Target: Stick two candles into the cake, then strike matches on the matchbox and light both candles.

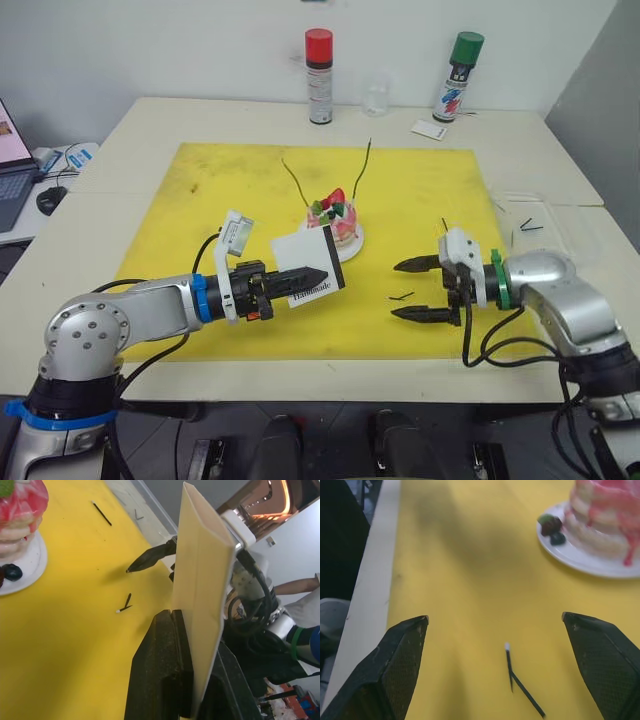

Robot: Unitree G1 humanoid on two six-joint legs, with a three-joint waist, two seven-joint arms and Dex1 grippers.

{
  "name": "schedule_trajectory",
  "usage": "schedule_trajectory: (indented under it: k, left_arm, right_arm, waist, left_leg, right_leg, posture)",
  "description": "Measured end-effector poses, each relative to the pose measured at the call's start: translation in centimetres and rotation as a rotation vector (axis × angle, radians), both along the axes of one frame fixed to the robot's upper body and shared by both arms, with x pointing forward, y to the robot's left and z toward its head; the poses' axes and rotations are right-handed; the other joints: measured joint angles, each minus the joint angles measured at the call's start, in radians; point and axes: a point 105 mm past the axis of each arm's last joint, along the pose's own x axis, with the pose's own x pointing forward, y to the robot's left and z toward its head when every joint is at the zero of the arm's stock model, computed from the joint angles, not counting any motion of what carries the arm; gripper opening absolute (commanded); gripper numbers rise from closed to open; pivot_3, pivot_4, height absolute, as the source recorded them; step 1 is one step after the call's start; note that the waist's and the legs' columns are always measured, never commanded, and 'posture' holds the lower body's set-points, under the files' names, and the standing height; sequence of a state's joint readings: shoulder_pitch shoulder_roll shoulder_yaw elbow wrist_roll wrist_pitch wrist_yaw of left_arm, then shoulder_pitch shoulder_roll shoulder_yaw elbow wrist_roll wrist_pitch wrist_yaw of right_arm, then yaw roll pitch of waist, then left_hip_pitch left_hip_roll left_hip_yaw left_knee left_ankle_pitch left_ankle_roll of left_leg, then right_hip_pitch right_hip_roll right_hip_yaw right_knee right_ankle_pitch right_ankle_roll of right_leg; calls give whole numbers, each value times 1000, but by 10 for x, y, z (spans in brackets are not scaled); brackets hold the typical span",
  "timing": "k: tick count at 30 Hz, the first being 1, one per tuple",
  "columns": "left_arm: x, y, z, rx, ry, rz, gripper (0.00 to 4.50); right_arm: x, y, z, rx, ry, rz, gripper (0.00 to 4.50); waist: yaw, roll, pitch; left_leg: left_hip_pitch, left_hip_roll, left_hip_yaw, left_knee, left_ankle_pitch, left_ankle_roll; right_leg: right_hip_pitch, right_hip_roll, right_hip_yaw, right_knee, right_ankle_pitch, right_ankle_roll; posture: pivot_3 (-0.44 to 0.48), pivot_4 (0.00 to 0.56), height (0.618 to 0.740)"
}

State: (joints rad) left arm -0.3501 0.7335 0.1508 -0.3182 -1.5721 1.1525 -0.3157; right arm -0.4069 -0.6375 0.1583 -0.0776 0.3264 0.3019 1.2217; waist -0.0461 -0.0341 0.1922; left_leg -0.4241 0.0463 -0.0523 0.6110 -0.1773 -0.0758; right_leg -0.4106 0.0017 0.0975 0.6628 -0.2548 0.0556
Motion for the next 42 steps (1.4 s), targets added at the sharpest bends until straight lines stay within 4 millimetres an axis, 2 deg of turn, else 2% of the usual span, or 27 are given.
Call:
schedule_trajectory:
  k: [3, 9, 16, 21, 24, 28, 42]
  left_arm:
    - [-1, -1, 0, 1, -3, -4, 0]
    - [-1, -2, 1, 1, -6, -12, 0]
    - [-5, -5, 3, -5, -10, -28, 0]
    - [-7, -6, 2, -5, -6, -30, 0]
    - [-8, -7, 2, -6, -5, -34, 0]
    - [-9, -7, 1, -17, 7, -37, 0]
    - [-15, 0, -12, -28, 73, -19, 0]
  right_arm:
    - [3, -1, -1, 11, -57, 14, 3005]
    - [12, -3, -4, -15, -134, 25, 3005]
    - [23, -12, -30, -130, -163, -5, 3005]
    - [29, -9, -33, -154, -202, 17, 3005]
    - [31, -8, -36, -145, -188, 18, 2464]
    - [29, -6, -38, -131, -165, 36, 1050]
    - [31, -10, -41, -118, -104, 14, 1050]
  waist:
    - [-7, 0, 0]
    - [-10, 0, 0]
    - [-10, 0, 0]
    - [-10, 0, 0]
    - [-11, 0, 0]
    - [-12, 0, 0]
    - [-11, 0, 0]
  left_leg:
    - [0, 0, 0, 2, 0, 0]
    - [2, 0, 0, 2, 0, 0]
    - [2, 0, 0, 1, 0, 0]
    - [5, 0, 0, 1, 0, 0]
    - [7, 0, 0, 2, 0, 0]
    - [7, 0, 1, 2, 0, 0]
    - [7, 0, 1, 2, 0, 0]
  right_leg:
    - [1, 0, 1, 0, 1, 0]
    - [2, 0, 1, 0, 0, 0]
    - [2, 0, 1, 0, 0, 0]
    - [5, 0, 1, 0, 0, 0]
    - [6, 0, 1, 1, 0, 0]
    - [6, 0, 1, 1, 1, 0]
    - [6, 0, 2, 1, 1, 0]
  posture:
    - [0, 150, 740]
    - [0, 150, 740]
    - [0, 150, 740]
    - [0, 150, 740]
    - [0, 150, 740]
    - [0, 150, 740]
    - [0, 150, 740]
